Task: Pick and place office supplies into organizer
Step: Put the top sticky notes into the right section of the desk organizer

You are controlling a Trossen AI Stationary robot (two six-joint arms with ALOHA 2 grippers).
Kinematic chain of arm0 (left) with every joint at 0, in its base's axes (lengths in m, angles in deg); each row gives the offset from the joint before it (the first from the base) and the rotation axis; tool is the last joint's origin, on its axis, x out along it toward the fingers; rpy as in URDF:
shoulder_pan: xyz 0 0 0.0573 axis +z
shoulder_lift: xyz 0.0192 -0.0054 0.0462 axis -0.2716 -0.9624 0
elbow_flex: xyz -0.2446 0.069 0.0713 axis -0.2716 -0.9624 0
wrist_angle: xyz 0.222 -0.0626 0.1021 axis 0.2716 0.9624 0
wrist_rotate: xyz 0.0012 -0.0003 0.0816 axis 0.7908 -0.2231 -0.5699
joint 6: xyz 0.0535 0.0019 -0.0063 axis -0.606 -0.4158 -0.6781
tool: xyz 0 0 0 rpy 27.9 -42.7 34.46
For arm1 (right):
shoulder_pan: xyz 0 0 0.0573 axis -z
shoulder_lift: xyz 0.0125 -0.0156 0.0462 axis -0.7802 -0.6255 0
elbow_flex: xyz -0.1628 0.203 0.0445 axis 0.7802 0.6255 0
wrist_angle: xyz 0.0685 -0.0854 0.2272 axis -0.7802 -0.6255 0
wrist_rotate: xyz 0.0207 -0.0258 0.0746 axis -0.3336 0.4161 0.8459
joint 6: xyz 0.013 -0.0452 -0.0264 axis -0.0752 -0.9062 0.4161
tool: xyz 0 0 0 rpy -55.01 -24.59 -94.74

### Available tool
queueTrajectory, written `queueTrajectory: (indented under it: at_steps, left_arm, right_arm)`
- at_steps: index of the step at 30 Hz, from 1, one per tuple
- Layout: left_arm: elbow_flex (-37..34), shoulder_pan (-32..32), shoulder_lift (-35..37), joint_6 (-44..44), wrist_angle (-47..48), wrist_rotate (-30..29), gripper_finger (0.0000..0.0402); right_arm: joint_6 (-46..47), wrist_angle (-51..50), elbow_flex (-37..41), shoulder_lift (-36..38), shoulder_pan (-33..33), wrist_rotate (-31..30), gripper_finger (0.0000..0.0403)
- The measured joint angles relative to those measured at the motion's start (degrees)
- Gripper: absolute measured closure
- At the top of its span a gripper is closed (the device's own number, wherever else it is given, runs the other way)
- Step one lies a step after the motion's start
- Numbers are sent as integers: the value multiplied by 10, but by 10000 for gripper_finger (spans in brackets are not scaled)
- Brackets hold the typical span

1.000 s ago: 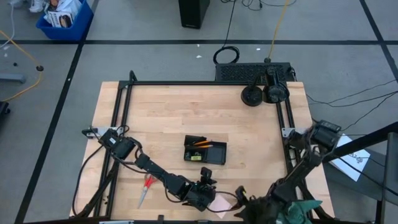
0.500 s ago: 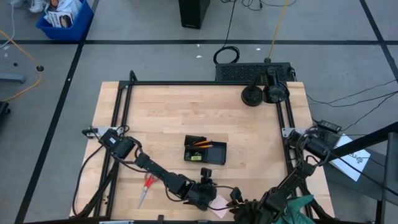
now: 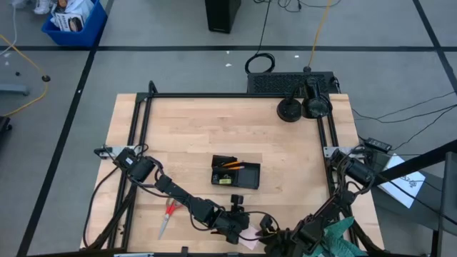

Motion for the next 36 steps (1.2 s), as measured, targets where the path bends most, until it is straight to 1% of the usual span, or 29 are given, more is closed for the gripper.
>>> queueTrajectory:
  at_steps: [10, 13, 16, 20, 22, 26, 29, 32, 36]
  left_arm:
    - [0, 0, 0, 0, -1, 5, 266]
    - [0, 0, 0, 0, -1, 7, 266]
    - [0, 0, 0, 0, -1, 8, 266]
    - [0, 0, 0, 1, -1, 8, 266]
    - [0, 0, 0, 2, -1, 8, 266]
    - [0, 0, 0, 4, -1, 8, 266]
    - [0, 0, 0, 2, -1, 7, 266]
    - [0, 0, 0, 0, -1, 2, 266]
    - [0, -2, 0, -11, -1, -12, 266]
  right_arm:
    - [-28, 23, 1, -1, 5, -19, 273]
    - [-34, 39, 1, -1, 7, -21, 279]
    - [-37, 45, 1, -1, 8, -21, 306]
    - [-41, 45, 1, -1, 10, -20, 372]
    - [-39, 44, 1, -1, 12, -19, 394]
    - [-34, 44, 1, -1, 15, -20, 392]
    - [-42, 44, 1, -1, 15, -22, 400]
    - [-44, 40, 1, 1, 10, -38, 402]
    - [-45, -17, -41, 2, -1, -55, 402]
